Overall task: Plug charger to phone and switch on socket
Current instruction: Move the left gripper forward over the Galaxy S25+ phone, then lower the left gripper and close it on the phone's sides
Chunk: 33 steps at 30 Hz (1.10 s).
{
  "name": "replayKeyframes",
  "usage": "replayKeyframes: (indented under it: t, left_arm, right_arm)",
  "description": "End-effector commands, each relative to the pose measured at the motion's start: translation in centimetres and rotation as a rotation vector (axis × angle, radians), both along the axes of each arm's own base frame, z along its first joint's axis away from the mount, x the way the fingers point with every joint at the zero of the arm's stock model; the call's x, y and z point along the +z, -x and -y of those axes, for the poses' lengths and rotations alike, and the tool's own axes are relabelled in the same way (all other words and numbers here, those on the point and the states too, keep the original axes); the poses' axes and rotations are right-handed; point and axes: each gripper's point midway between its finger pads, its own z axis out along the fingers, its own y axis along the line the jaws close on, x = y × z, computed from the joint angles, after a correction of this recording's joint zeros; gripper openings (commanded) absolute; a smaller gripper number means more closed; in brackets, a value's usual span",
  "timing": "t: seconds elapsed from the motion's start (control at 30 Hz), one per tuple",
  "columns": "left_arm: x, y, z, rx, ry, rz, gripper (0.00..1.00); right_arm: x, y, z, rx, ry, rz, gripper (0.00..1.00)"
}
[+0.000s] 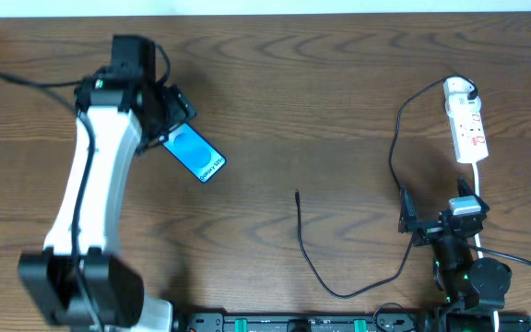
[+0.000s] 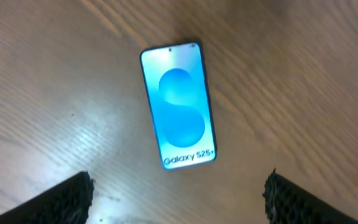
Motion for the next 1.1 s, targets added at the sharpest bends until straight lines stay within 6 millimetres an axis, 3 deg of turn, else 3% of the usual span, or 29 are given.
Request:
replayKeyframes:
  t: [0.0, 0.13, 0.6, 0.63, 0.67, 0.7, 0.73, 0.77, 0.8, 1.07]
  left_arm:
    - [-0.2, -1.7, -0.4, 0.114, 0.017, -0.007, 0.87]
    - [-1.6, -2.1, -0.7, 0.195, 0.015, -0.037, 0.87]
    - [-7.5, -2.2, -0.7, 0.195, -0.004, -0.195, 0.86]
    - [-7.8, -2.2, -0.7, 0.195, -0.004, -0.2, 0.57]
    - [-8.0, -2.2, -0.7, 0.195, -0.002, -0.205, 0.43]
    - [-8.2, -2.3, -0.6, 0.196, -0.001, -0.206, 0.43]
    - [-8.2, -2.4, -0.6, 0.197, 0.001, -0.206, 0.57]
    - [-8.3, -2.4, -0.6, 0.197, 0.001, -0.203, 0.88]
    - [-8.3, -2.5, -0.5, 0.195, 0.003, -0.2, 0.98]
    - [-8.5, -3.3, 0.1, 0.186, 0.033, -0.179, 0.98]
  right_arm:
    - [-0.1, 0.0, 0.1, -0.007, 0.01, 0.001, 0.99]
    - [-0.1, 0.0, 0.1, -0.007, 0.01, 0.001, 0.99]
    - [-0.1, 0.0, 0.1, -0.007, 0.01, 0.001, 0.99]
    - [-0.1, 0.0, 0.1, -0.007, 0.01, 0.001, 0.99]
    - [-0.1, 0.0, 0.1, -0.007, 0.01, 0.001, 0.99]
    - [-0.1, 0.0, 0.1, -0.007, 0.01, 0.001, 0.99]
    - [-0.1, 0.0, 0.1, -0.007, 0.01, 0.001, 0.99]
    - [-0.1, 0.0, 0.1, -0.007, 0.01, 0.001, 0.99]
    - [-0.1, 0.0, 0.1, -0.007, 0.01, 0.001, 0.99]
    - [-0.1, 0.0, 0.1, -0.007, 0.01, 0.001, 0.99]
